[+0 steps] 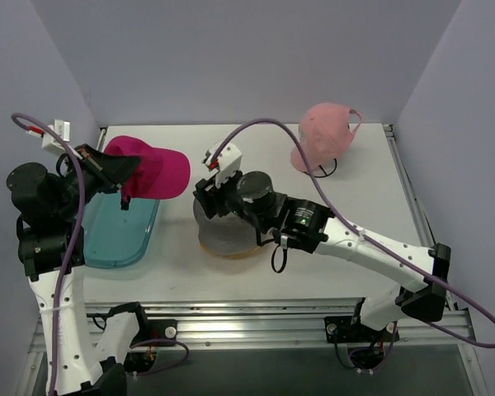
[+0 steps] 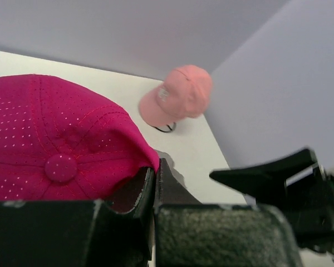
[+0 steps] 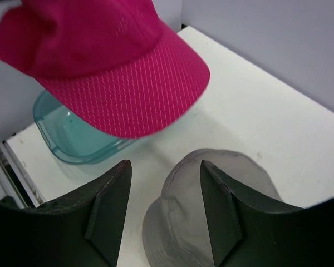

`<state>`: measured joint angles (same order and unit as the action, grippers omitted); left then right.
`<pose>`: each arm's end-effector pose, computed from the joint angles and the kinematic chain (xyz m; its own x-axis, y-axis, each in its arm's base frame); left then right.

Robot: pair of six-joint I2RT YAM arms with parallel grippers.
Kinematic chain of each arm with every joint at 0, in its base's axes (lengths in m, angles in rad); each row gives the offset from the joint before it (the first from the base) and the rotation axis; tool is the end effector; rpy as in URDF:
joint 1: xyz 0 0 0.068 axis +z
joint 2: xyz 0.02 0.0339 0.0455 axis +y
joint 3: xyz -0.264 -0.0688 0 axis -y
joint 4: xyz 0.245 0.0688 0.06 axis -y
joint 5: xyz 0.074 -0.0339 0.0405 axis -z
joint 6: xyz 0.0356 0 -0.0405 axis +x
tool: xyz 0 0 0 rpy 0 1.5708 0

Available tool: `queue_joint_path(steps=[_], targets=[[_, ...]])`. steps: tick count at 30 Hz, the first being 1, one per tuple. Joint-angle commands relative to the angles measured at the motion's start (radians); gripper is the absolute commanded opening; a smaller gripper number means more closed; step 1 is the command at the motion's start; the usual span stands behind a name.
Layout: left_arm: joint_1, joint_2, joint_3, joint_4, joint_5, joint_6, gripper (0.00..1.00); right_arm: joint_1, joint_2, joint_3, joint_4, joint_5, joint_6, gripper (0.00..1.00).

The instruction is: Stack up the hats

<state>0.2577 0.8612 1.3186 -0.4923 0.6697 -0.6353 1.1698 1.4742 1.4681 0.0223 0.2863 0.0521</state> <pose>0.1441 0.0151 0.4722 -0.2646 -0.5509 -0.7916 0.3020 0.7322 -0.6105 0.1451 0.3165 0.4365 -0.0339 0.0479 -0.9983 -0.7723 0.6328 0.0566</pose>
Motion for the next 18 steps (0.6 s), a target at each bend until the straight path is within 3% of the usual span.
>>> queue_joint_path(steps=[1, 4, 7, 18], targets=[[-0.135, 0.05, 0.043, 0.159, 0.084, -0.004, 0.02, -0.091, -0.054, 0.075, -0.061, -0.163, -0.021, 0.49], [-0.286, 0.106, 0.086, 0.141, 0.113, 0.057, 0.02, -0.18, -0.078, 0.119, -0.102, -0.404, -0.015, 0.49], [-0.357, 0.119, 0.103, 0.11, 0.11, 0.126, 0.02, -0.234, -0.11, 0.158, -0.162, -0.484, -0.047, 0.49], [-0.397, 0.128, 0.091, 0.195, 0.298, 0.082, 0.02, -0.236, -0.179, 0.187, -0.291, -0.707, -0.244, 0.51]])
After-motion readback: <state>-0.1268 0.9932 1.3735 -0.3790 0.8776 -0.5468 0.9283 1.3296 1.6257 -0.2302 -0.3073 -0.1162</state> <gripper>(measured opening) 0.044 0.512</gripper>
